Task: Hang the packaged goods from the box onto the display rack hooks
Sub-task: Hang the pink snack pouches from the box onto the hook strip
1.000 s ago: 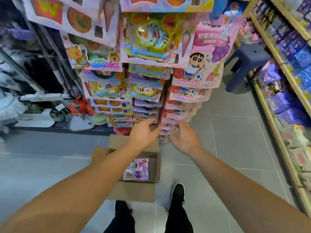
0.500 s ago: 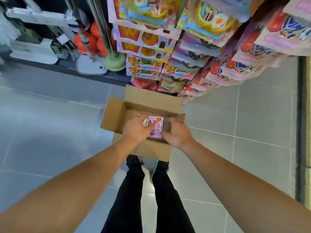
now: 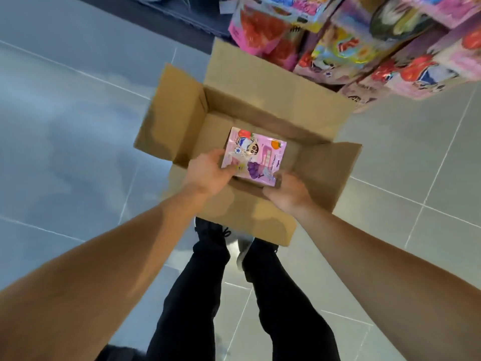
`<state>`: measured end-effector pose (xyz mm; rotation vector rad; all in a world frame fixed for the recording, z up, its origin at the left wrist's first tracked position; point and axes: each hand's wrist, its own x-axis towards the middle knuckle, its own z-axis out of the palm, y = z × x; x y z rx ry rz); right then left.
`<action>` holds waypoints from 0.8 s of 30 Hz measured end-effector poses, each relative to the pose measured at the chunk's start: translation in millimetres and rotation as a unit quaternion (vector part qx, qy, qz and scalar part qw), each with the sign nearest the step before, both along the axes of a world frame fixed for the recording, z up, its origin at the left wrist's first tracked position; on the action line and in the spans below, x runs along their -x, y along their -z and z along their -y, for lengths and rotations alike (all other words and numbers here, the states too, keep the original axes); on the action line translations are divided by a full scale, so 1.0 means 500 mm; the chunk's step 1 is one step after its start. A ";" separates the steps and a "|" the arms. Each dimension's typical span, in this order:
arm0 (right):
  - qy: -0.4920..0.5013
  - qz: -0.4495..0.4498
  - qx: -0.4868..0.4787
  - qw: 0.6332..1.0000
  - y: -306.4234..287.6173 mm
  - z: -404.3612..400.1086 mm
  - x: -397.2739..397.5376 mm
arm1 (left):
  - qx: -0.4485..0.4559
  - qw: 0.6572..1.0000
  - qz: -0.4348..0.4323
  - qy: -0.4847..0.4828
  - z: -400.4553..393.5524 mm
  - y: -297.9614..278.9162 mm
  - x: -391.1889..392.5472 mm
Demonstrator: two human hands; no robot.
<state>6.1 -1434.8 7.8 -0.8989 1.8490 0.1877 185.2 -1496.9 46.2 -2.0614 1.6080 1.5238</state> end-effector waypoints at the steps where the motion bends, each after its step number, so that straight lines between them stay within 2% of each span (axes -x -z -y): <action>1: 0.004 -0.005 -0.004 1.000 0.045 0.004 0.004 | -0.003 1.000 0.000 -0.001 0.007 0.042 0.006; 7: 0.065 -0.020 -0.022 0.997 0.298 0.032 0.038 | -0.028 1.000 0.005 -0.014 0.047 0.300 0.046; 13: 0.147 -0.032 -0.032 0.988 0.471 0.050 0.072 | -0.090 0.995 0.029 -0.039 0.065 0.482 0.067; 20: 0.290 -0.061 -0.025 0.955 0.598 0.068 0.095 | -0.125 0.988 0.006 -0.092 0.095 0.633 0.082; 24: 0.323 -0.079 -0.031 0.943 0.653 0.057 0.101 | -0.105 0.987 0.013 -0.125 0.093 0.707 0.088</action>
